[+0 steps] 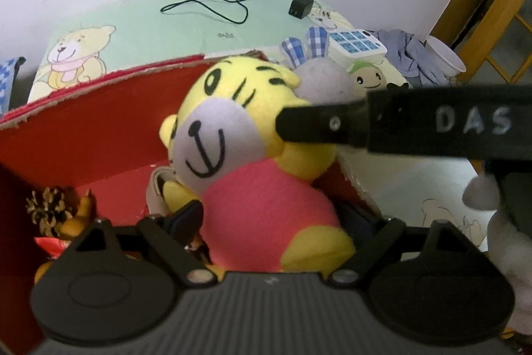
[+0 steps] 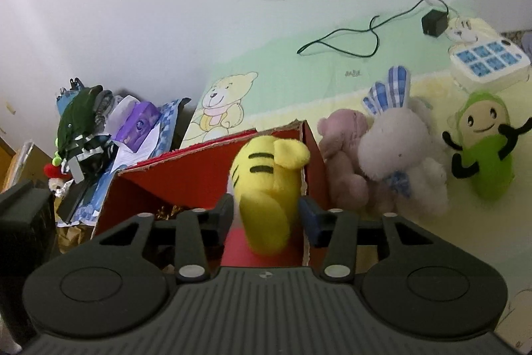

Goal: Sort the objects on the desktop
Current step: 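Lower the tiger plush into the red box and open the right gripper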

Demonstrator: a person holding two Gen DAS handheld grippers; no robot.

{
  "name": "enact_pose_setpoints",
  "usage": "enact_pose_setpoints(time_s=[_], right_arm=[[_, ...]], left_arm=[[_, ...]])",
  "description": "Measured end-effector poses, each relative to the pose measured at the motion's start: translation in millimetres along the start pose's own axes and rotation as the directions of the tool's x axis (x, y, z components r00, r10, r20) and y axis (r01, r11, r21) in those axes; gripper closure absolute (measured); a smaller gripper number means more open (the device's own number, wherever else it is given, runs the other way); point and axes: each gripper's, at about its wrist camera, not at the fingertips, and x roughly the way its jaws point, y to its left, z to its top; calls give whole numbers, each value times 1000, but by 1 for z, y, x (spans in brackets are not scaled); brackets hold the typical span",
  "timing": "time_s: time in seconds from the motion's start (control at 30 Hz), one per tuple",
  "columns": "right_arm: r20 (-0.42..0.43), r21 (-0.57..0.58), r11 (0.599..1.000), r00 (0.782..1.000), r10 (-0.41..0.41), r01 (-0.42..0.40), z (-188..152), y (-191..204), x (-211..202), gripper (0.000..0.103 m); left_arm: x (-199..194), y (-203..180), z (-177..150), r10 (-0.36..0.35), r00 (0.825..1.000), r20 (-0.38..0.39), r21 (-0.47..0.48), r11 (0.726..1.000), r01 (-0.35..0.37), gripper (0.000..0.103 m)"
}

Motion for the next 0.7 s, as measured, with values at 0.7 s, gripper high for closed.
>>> enact_pose_setpoints(time_s=[0.7], right_arm=[[33, 229, 950, 977, 212, -214, -19, -50, -1, 77]], left_arm=[[9, -3, 3, 53, 998, -29, -49, 997, -55, 12]])
